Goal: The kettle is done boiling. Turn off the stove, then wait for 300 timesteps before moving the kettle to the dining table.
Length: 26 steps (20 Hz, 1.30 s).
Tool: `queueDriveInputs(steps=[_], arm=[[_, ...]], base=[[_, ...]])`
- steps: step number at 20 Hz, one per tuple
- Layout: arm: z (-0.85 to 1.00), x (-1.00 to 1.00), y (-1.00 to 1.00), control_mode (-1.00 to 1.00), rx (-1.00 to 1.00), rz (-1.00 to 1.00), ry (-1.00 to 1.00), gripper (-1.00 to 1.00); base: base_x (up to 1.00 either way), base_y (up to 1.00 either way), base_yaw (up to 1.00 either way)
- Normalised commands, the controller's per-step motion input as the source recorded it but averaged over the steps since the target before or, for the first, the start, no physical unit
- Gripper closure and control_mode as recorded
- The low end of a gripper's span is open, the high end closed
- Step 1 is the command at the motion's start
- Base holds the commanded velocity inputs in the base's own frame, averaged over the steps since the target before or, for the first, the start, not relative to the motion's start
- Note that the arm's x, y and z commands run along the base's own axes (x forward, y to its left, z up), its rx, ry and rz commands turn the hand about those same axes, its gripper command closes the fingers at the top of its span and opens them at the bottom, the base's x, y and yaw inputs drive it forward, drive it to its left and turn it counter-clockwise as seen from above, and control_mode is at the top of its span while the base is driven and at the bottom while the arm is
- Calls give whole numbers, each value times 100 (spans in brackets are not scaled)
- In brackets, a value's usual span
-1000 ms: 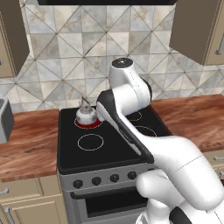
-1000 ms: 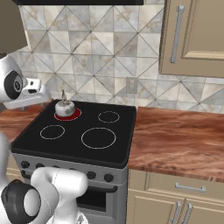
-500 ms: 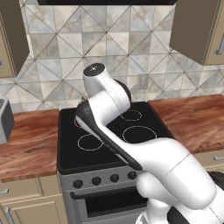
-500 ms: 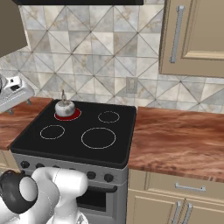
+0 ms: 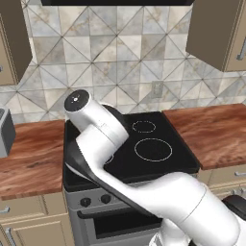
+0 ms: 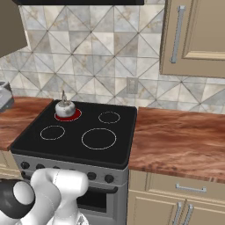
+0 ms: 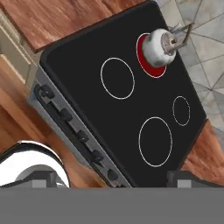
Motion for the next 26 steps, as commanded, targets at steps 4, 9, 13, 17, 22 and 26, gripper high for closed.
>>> queueDriveInputs(steps=[4, 9, 13, 17, 22, 26], arm=[[-14, -26, 18, -100, -17, 25, 0, -100], [-20, -34, 0, -100, -20, 25, -3, -100], [-19, -48, 0, -100, -24, 24, -6, -100], [-26, -36, 0, -100, -25, 20, -5, -100], [-32, -19, 0, -100, -25, 18, -2, -100], [-40, -3, 0, -100, -23, 18, 0, -100]], base=[[0, 0, 0], [0, 0, 0], [0, 0, 0], [0, 0, 0], [0, 0, 0], [0, 0, 0]])
